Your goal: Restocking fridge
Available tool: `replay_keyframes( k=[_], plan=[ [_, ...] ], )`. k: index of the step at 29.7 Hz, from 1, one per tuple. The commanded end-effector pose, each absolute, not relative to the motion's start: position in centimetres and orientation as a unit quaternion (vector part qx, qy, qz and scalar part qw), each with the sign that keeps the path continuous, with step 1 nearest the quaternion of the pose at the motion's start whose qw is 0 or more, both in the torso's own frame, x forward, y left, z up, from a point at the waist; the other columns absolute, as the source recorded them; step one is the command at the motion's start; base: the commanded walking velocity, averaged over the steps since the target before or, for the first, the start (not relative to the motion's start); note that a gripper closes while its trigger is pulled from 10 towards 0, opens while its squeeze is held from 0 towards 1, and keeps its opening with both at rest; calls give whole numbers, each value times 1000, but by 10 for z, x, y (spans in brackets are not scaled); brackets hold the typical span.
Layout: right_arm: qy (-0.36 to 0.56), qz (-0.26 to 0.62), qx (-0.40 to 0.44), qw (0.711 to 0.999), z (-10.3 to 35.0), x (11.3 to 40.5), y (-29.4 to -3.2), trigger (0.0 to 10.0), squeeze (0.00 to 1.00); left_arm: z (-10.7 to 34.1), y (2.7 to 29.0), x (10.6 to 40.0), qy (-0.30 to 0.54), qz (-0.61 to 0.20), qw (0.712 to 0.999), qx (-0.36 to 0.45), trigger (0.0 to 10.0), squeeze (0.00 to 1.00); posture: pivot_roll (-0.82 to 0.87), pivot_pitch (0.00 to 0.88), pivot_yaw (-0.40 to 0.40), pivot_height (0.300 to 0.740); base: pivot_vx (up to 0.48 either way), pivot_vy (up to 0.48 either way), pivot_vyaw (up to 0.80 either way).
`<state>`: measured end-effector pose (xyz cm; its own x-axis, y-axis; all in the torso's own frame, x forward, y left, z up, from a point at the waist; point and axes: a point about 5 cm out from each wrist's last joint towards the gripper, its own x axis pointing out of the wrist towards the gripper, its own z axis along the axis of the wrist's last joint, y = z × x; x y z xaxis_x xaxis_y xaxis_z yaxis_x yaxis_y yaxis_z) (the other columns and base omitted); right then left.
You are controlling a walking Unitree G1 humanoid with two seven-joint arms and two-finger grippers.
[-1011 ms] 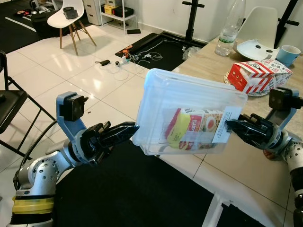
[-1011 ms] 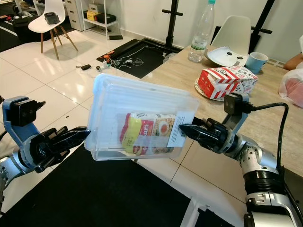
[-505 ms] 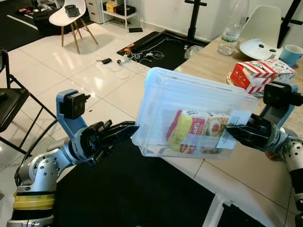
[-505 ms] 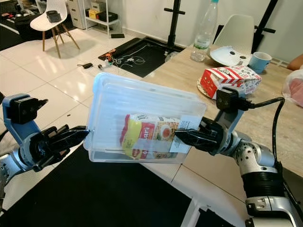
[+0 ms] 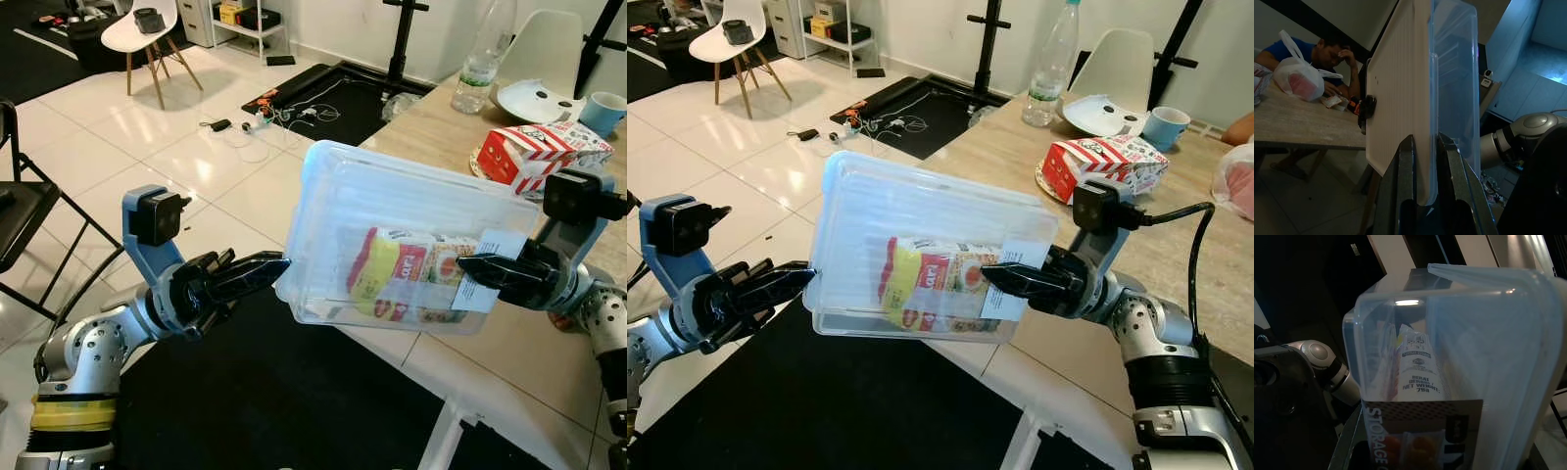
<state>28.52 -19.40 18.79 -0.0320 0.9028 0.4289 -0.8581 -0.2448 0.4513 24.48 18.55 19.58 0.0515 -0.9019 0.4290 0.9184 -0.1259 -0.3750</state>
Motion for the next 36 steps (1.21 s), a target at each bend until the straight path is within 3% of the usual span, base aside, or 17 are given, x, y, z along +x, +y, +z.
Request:
replay_keyframes(
  k=[1,7,8,9,10,15,23,27,30,31,33,34,36],
  plan=[
    [30,715,320,621,189,284,-199,0,0,200,187,245,-18,-697,656,-291,10000,0,-41,0,-31,740,0,0,0],
    [31,715,321,621,189,284,-198,0,0,199,187,246,-16,-696,657,-291,10000,0,-41,0,-31,740,0,0,0],
    [31,714,321,621,189,284,-198,0,0,198,187,246,-12,-695,656,-295,10000,114,-41,0,-30,740,0,0,0],
    [31,714,321,621,189,284,-198,0,0,198,187,246,-12,-695,656,-295,10000,114,-41,0,-30,740,0,0,0],
    [31,713,322,622,188,284,-198,0,0,196,189,247,-11,-688,660,-301,10000,1000,-42,0,-28,740,0,0,0],
    [30,709,324,625,184,284,-199,0,0,192,195,253,-23,-662,682,-310,10000,1000,-42,0,-27,740,0,0,0],
    [35,676,333,656,172,286,-210,0,0,168,209,255,-6,-615,714,-336,10000,1000,-46,0,-23,740,0,0,0],
    [45,630,329,702,156,289,-220,0,0,138,224,254,21,-553,751,-360,10000,1000,-46,0,-23,740,0,0,0],
    [46,613,325,718,151,290,-222,0,0,127,228,253,31,-531,763,-368,10000,1000,-46,0,-23,740,0,0,0],
    [53,591,320,739,143,292,-226,0,0,113,234,252,46,-501,777,-377,10000,1000,-45,0,-23,740,0,0,0],
    [55,587,320,742,142,292,-227,0,0,111,234,252,49,-496,780,-379,10000,1000,-45,0,-23,740,0,0,0],
    [91,536,297,785,120,291,-231,0,0,83,244,246,82,-431,809,-391,10000,1000,-45,0,-23,740,0,0,0],
    [131,481,269,824,99,291,-235,0,0,60,252,241,114,-372,833,-394,10000,1000,-45,0,-21,740,0,0,0]
  ],
)
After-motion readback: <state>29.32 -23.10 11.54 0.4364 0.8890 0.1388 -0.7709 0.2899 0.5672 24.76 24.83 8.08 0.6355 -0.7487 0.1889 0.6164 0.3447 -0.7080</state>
